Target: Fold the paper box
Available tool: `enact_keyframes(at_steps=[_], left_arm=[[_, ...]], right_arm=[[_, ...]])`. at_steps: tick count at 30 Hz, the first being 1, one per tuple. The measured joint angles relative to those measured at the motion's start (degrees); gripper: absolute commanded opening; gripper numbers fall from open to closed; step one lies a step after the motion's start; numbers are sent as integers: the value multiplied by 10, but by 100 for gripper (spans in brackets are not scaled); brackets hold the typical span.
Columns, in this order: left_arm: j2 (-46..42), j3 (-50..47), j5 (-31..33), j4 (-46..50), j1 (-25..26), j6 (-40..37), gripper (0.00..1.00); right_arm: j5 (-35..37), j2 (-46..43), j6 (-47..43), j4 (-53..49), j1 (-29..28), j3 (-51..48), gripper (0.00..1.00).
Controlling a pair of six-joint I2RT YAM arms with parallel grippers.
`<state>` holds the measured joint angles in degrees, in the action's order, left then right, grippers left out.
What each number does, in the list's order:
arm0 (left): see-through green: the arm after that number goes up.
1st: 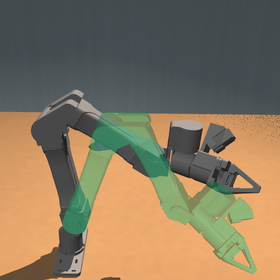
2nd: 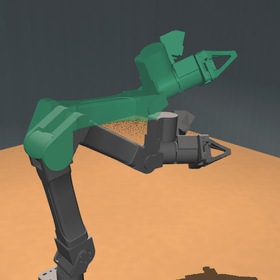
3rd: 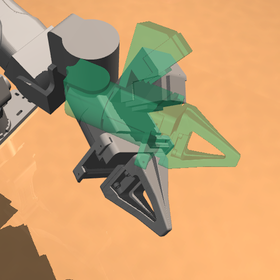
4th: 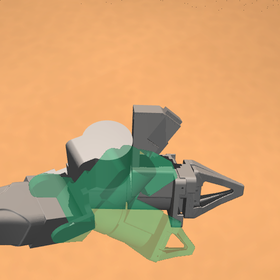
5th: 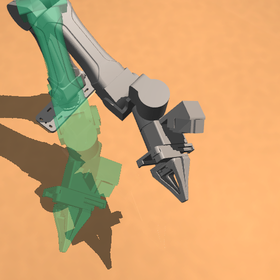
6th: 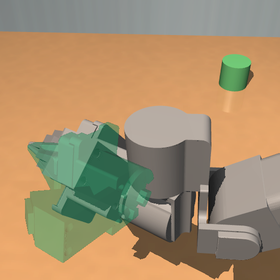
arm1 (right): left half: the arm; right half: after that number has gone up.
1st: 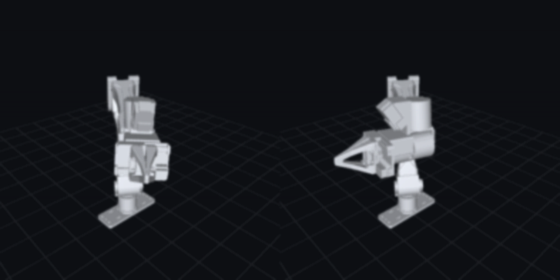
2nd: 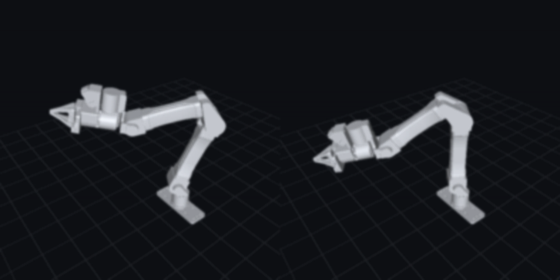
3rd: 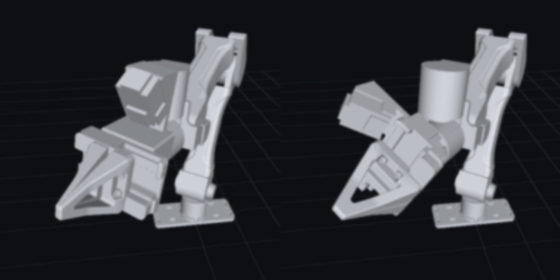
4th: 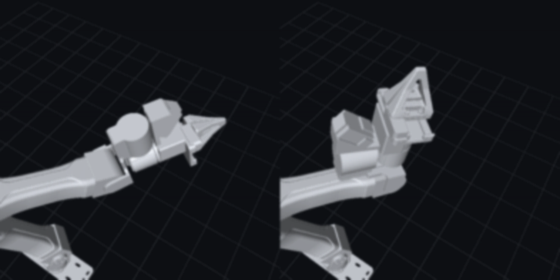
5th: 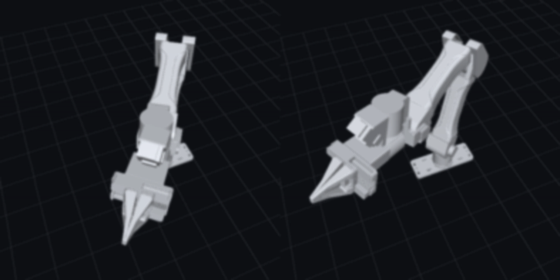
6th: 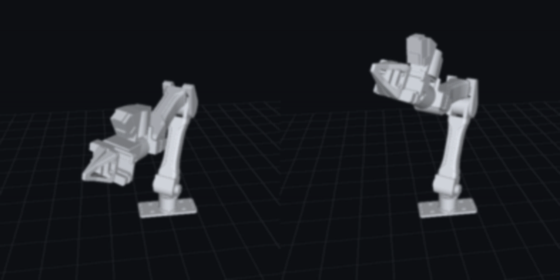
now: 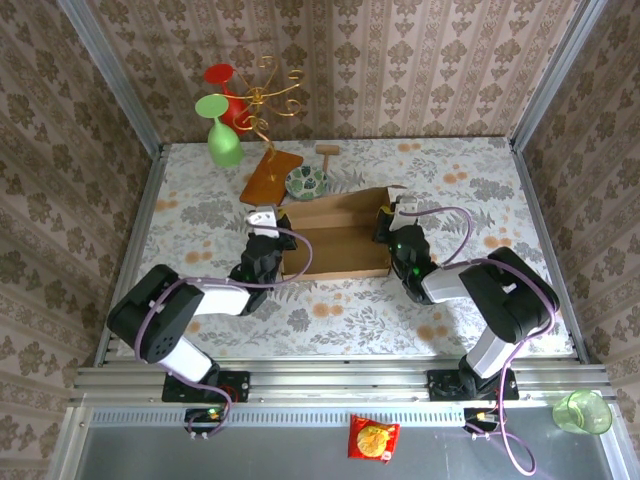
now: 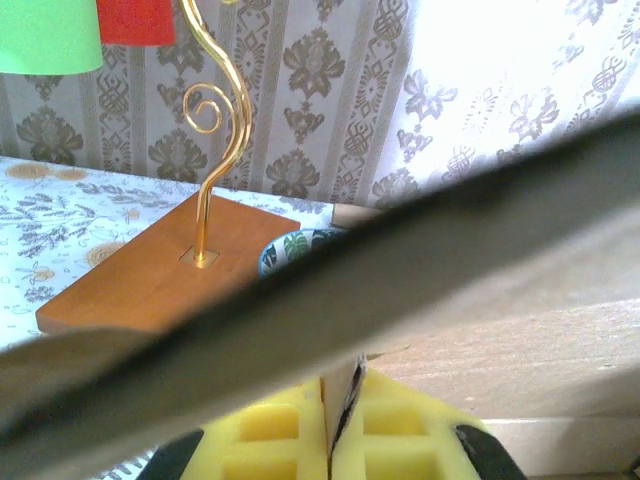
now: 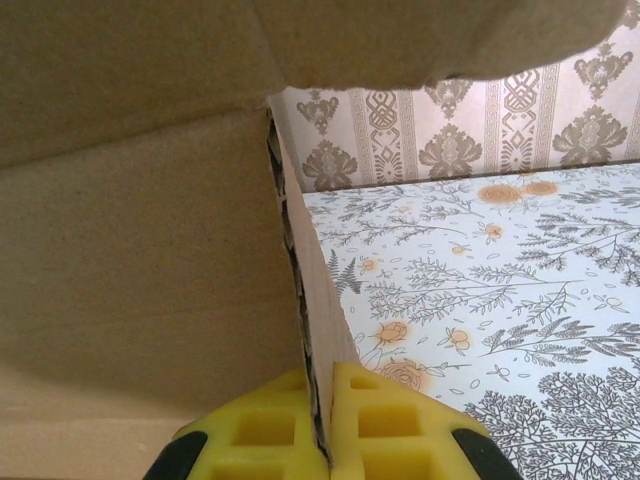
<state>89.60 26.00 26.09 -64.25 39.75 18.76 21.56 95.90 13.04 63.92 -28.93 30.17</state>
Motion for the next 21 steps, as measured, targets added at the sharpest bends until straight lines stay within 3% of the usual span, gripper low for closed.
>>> enact_keyframes(at_steps=[5,11,17,21], left_arm=[[40,-20,8,-86,8,-9,0],[66,-31,28,-124,29,-15,0],[68,-39,52,-139,51,-26,0],[68,-39,58,-143,68,-39,0]], right_arm=[[7,14,5,18,-3,-6,1],[17,21,11,30,-4,-24,4],[21,13,23,21,-9,-46,22],[20,-63,55,-96,-15,-57,41]])
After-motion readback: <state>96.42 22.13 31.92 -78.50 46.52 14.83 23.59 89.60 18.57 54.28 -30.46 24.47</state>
